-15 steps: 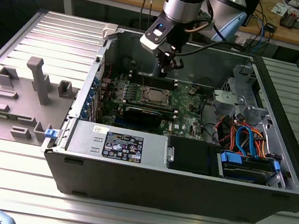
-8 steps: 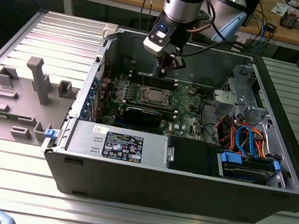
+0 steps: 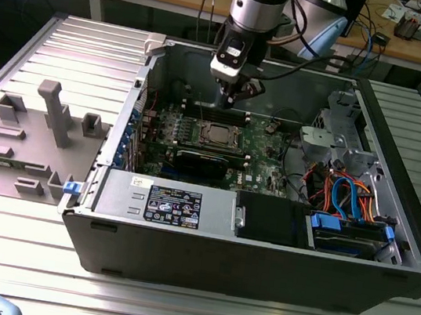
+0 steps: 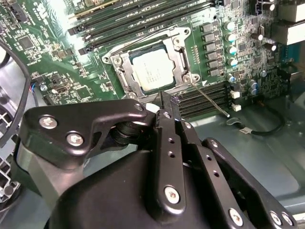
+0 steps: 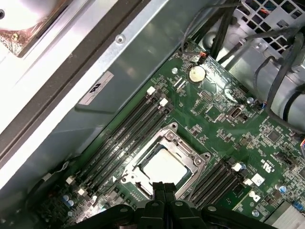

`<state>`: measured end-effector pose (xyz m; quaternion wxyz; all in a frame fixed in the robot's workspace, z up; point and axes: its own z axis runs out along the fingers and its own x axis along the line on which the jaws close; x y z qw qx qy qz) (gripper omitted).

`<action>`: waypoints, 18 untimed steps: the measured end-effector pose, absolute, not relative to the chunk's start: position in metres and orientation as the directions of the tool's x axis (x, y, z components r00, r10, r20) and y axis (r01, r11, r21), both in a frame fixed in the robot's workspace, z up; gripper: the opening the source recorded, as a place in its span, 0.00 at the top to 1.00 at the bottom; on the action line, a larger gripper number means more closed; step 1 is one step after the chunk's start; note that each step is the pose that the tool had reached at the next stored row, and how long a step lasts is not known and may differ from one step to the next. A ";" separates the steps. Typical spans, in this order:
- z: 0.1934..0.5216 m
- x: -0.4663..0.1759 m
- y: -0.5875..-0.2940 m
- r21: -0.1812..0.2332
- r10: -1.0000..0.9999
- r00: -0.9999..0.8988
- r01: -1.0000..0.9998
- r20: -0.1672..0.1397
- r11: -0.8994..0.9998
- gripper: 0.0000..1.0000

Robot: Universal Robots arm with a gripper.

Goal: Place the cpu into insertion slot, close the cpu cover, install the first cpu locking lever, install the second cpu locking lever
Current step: 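Install the first cpu locking lever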

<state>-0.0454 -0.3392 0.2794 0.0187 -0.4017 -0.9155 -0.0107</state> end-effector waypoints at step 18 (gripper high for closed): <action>0.289 -0.045 -0.339 0.009 0.632 -0.774 0.633 0.039 0.774 0.89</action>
